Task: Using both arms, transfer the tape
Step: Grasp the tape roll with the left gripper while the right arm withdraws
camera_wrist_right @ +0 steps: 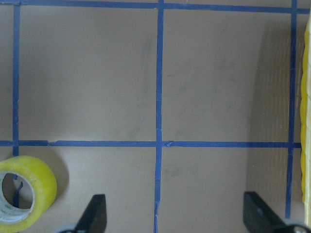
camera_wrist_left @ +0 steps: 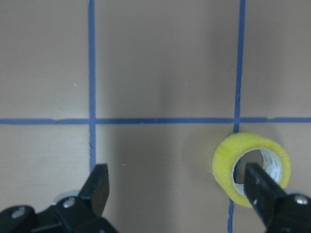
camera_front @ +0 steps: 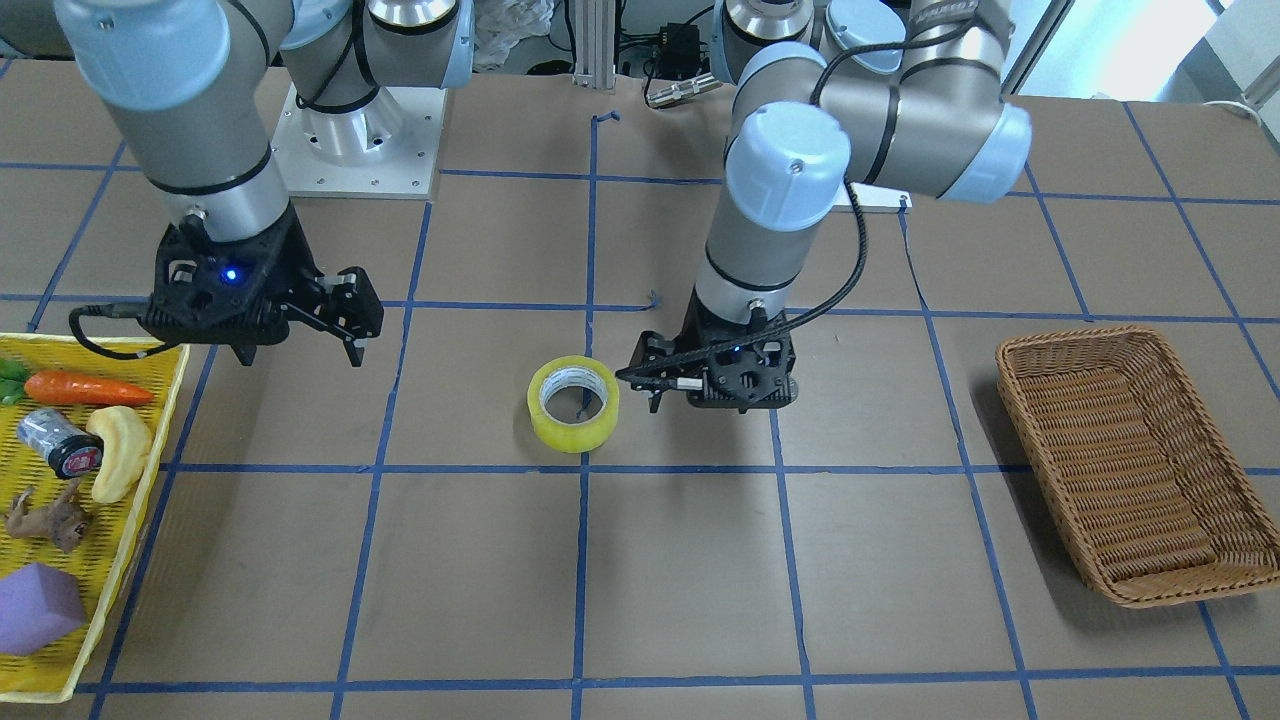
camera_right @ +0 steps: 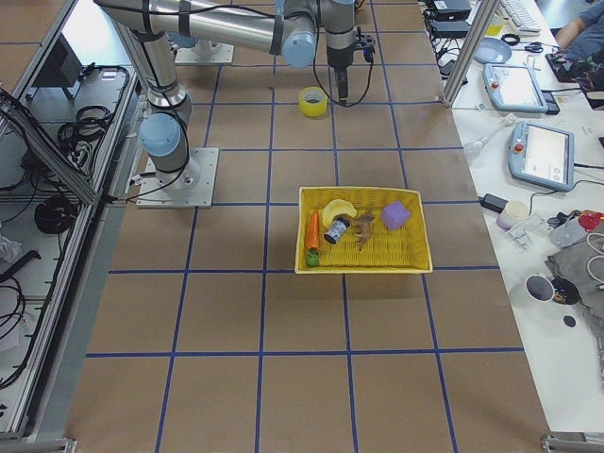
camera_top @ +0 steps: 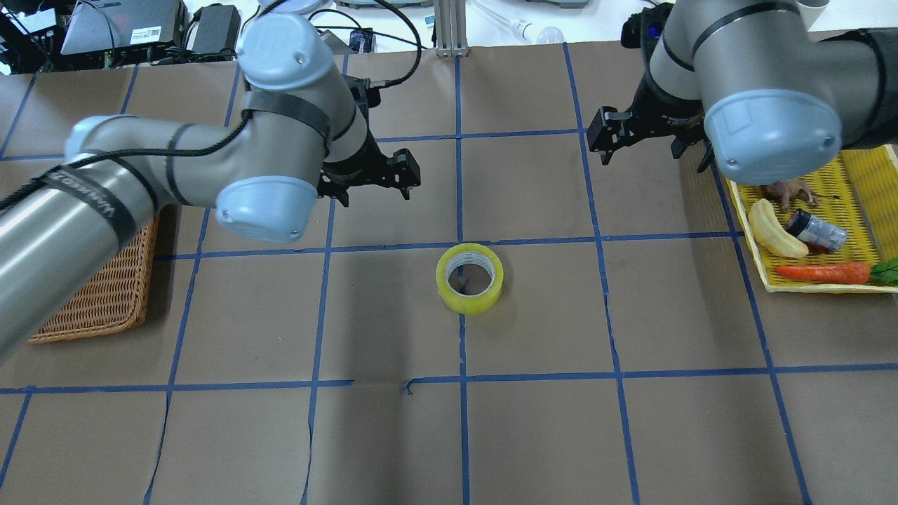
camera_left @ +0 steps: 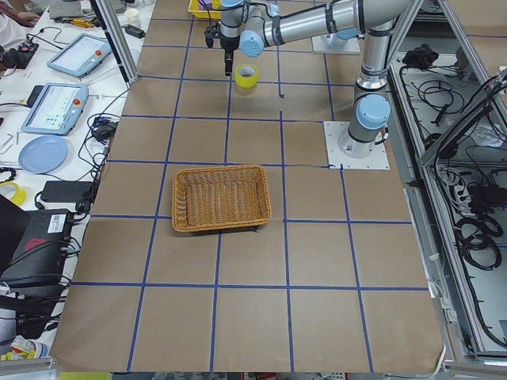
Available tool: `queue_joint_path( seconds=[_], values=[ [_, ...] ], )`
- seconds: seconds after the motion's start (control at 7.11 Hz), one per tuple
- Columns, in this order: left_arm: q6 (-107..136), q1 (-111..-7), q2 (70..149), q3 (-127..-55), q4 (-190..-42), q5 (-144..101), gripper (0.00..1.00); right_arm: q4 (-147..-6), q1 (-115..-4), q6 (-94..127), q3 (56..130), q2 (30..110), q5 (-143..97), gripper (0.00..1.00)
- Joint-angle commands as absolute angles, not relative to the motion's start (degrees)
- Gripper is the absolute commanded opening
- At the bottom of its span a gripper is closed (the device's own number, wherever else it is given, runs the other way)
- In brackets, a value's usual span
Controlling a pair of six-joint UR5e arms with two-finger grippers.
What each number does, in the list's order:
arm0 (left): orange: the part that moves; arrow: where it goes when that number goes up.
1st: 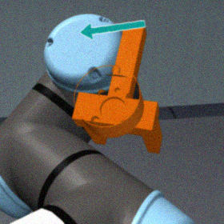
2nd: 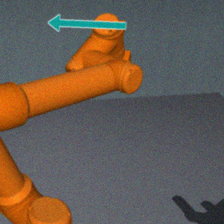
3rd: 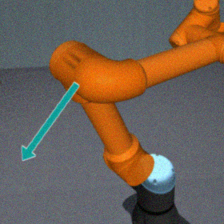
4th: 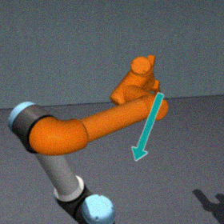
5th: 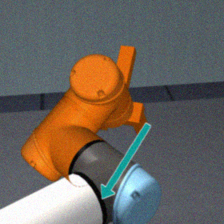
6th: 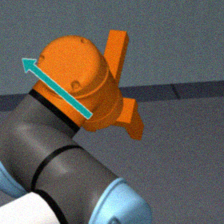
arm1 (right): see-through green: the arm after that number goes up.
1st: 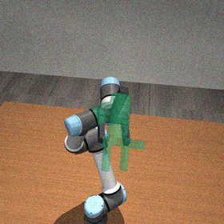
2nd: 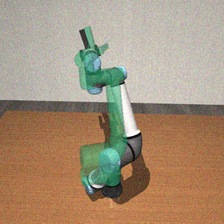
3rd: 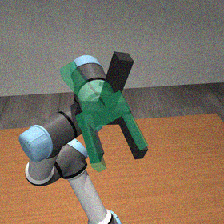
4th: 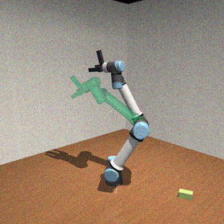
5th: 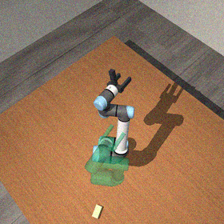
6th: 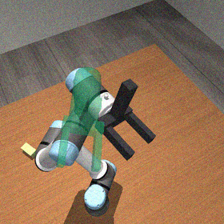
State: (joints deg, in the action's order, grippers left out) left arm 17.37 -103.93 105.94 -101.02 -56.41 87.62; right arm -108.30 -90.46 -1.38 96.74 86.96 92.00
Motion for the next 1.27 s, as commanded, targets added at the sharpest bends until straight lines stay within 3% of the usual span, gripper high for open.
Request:
queue_joint_path(
  seconds=[0.0, 0.28, 0.42, 0.56, 0.7, 0.84, 0.99, 1.13],
  values=[
    [24.9, -111.3, 111.9, -101.9, -53.5, 89.4, 1.00, -100.4, -90.4, -1.7, 90.6, 89.4, 91.8, 1.00],
    [25.4, -111.9, 115.0, -102.9, -51.3, 89.3, 0.90, -99.6, -90.7, -1.7, 90.5, 89.1, 92.2, 1.00],
    [25.5, -111.9, 116.9, -103.2, -48.5, 89.3, 0.76, -99.2, -90.7, -1.7, 90.2, 89.3, 91.8, 1.00],
    [25.7, -112.6, 118.6, -103.1, -46.5, 88.9, 0.54, -99.1, -90.7, -1.8, 90.3, 89.3, 91.8, 1.00],
    [25.8, -113.5, 119.2, -103.3, -45.5, 88.8, 0.41, -99.1, -90.7, -1.7, 90.4, 89.3, 91.8, 1.00],
    [25.7, -113.6, 119.0, -103.8, -45.5, 88.9, 0.18, -99.1, -90.7, -1.7, 90.4, 89.3, 91.8, 1.00],
    [25.6, -113.6, 118.2, -103.9, -45.4, 89.1, 0.18, -99.1, -90.7, -1.7, 90.4, 89.3, 91.8, 1.00],
    [25.5, -113.6, 117.5, -103.8, -45.3, 89.0, 0.00, -98.7, -90.7, -1.7, 90.2, 89.3, 91.8, 1.00]
  ],
)
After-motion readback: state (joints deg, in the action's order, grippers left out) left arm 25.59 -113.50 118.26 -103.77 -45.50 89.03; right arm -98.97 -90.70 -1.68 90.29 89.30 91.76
